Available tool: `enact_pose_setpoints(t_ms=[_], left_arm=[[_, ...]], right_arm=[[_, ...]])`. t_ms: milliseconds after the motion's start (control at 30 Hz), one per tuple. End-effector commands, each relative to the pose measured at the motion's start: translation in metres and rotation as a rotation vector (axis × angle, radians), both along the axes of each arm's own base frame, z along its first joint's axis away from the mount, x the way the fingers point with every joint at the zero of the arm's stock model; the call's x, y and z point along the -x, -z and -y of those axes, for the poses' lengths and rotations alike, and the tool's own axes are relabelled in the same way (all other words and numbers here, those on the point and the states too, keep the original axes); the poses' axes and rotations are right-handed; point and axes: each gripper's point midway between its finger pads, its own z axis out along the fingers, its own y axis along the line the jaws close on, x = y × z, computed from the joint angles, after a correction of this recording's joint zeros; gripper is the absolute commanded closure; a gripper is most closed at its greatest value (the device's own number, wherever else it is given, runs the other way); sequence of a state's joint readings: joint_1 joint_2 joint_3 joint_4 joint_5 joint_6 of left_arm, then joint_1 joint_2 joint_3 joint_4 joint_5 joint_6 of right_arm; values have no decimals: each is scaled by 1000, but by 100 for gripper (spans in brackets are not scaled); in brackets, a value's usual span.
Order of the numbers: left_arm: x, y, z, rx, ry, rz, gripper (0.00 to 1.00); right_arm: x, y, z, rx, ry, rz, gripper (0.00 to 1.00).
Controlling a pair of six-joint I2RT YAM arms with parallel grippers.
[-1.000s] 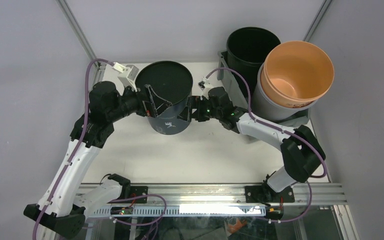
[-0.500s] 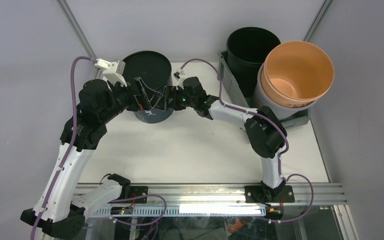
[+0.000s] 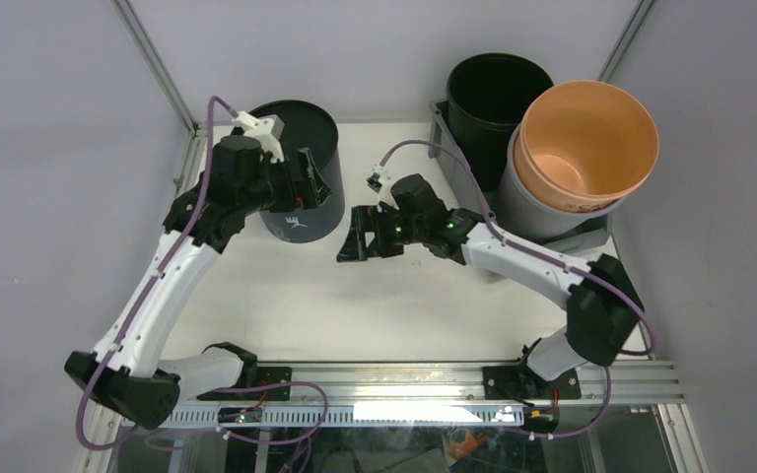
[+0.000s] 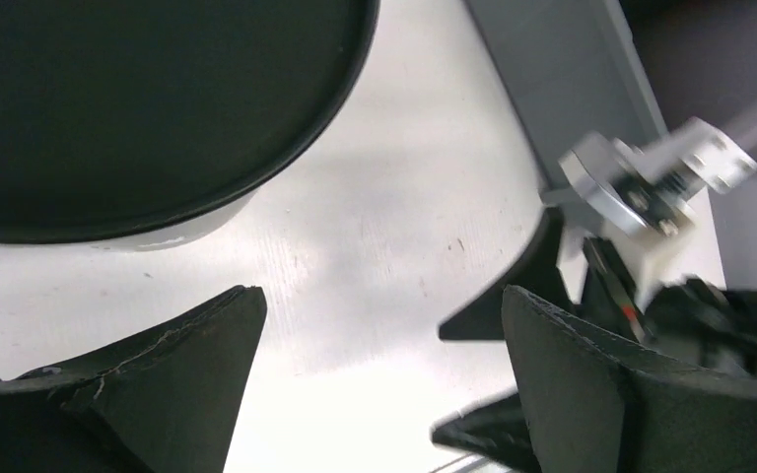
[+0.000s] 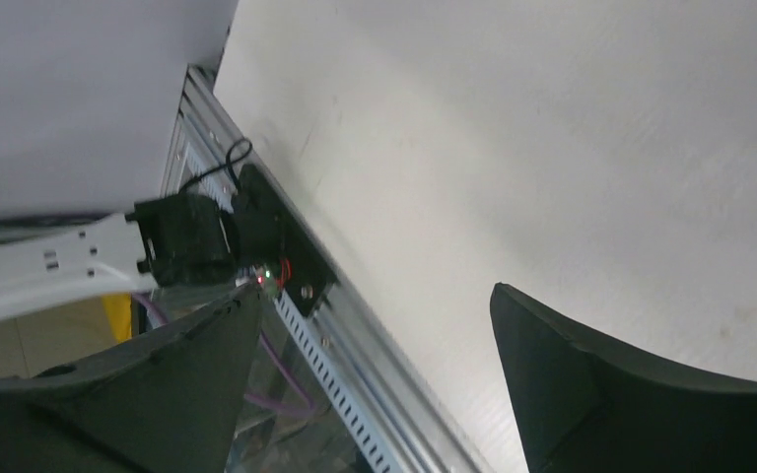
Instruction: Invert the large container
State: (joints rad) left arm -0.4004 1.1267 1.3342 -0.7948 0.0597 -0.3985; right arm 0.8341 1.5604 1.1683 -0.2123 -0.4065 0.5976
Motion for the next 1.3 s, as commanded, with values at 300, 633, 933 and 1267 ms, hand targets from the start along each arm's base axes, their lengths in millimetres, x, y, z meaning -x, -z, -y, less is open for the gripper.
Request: enact_pose_setpoints(t_ms=[300, 633, 933, 1267], left_arm=[[-37, 44, 99, 1, 98, -73, 1], [-121, 84, 16, -66, -121, -100, 1], [-188, 79, -57, -102, -299, -69, 1], [-211, 81, -109, -132, -443, -69, 1]], right_arm=[[50, -22, 79, 55, 146, 35, 9], [50, -39, 84, 5, 158, 95, 9], [51, -53, 81, -33, 151, 108, 9], [46, -76, 64, -75, 116, 116, 9]])
